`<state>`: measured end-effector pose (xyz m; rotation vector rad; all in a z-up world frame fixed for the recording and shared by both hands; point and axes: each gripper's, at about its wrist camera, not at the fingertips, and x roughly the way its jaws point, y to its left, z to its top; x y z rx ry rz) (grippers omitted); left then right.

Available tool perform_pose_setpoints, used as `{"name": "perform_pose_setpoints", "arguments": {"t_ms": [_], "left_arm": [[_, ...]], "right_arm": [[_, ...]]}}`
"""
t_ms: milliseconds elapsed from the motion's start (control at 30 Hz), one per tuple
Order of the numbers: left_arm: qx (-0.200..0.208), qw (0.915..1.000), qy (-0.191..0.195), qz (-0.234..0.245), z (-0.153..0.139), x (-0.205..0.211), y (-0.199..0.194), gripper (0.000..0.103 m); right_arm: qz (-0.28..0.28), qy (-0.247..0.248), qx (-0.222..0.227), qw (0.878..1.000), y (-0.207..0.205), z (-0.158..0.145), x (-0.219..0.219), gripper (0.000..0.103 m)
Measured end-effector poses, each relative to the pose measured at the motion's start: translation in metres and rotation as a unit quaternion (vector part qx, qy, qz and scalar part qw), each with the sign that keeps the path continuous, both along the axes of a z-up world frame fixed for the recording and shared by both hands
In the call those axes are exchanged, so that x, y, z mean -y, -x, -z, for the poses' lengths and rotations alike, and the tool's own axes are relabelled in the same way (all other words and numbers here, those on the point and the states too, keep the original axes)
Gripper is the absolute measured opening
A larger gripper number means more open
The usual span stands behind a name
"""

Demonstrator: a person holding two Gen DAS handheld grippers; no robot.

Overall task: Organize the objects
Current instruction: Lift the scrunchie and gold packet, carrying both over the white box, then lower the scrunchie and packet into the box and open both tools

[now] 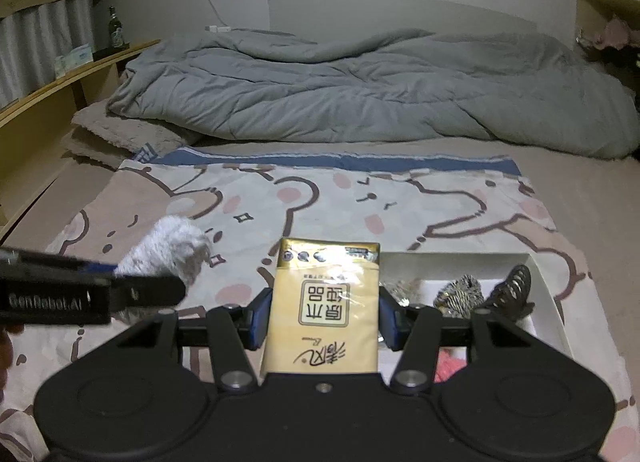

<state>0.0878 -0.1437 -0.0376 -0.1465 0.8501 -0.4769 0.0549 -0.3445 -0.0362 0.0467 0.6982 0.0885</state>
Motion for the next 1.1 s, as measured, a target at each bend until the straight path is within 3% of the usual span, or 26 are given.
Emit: {"name": "perform_pose_setpoints", "arguments": {"t_ms": [300, 533, 733, 900, 1033, 1100], "left_arm": [[-0.045, 0.9988, 0.007, 0.017, 0.028, 0.028, 0.008, 0.038], [-0.091, 0.9950, 0.038, -0.016, 0.053, 0.035, 0.009, 0.038], [-0.097, 0.9923, 0.068, -0.035, 0.063, 0.038, 0.008, 0.038], [-0.113, 0.9906, 0.069, -0.036, 0.073, 0.042, 0.003, 0.038], [-0.125, 0.9892, 0.065, -0.041, 0.078, 0.041, 0.000, 0.050], [-0.125, 0.9894, 0.064, -0.039, 0.078, 0.041, 0.000, 0.050]], "right_arm": [[0.007, -0.030, -0.034, 0.999, 0.002, 0.026, 0.020, 0.054], [0.015, -0.034, -0.065, 0.997, 0.005, 0.044, 0.031, 0.054], [0.024, -0.044, -0.087, 0.995, 0.002, 0.058, 0.041, 0.054], [0.029, -0.051, -0.098, 0.993, -0.003, 0.064, 0.041, 0.054], [0.037, -0.048, -0.104, 0.993, -0.005, 0.068, 0.043, 0.055], [0.042, -0.050, -0.113, 0.992, -0.006, 0.071, 0.045, 0.057]]}}
